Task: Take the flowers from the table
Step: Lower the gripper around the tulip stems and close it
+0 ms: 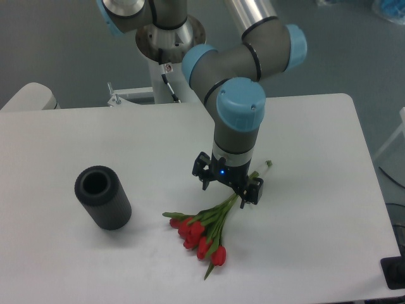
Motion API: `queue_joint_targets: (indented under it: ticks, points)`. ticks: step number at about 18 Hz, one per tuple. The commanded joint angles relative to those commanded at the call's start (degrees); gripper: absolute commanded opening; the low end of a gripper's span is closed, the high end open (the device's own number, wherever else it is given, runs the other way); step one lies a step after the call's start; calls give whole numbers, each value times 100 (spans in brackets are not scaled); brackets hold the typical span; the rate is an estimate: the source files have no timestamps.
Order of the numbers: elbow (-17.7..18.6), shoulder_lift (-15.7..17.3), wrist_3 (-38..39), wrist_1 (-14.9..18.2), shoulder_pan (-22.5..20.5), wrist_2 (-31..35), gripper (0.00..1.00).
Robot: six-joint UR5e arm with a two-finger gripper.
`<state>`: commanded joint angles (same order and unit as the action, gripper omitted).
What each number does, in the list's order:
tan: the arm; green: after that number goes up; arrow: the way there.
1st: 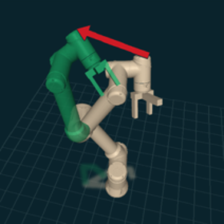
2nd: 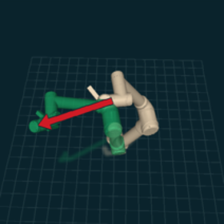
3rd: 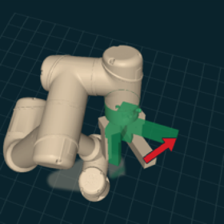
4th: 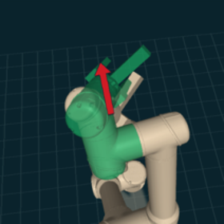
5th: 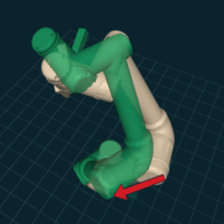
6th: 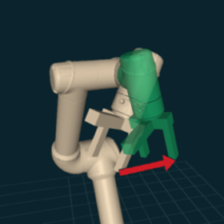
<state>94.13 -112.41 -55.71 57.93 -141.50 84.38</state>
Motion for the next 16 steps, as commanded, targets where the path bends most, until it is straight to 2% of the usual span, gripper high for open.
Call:
queue_joint_targets:
  ticks: [3, 6, 8, 11, 16]
  points:
    - [201, -124, -439, -369, 0, 0, 100]
    - [334, -133, -817, -458, 0, 0, 100]
    - [456, -168, -871, -536, -9, 26, 100]
    - [650, -220, -827, -914, -18, 114, 100]
    - [712, -282, -836, -1020, 9, 123, 100]
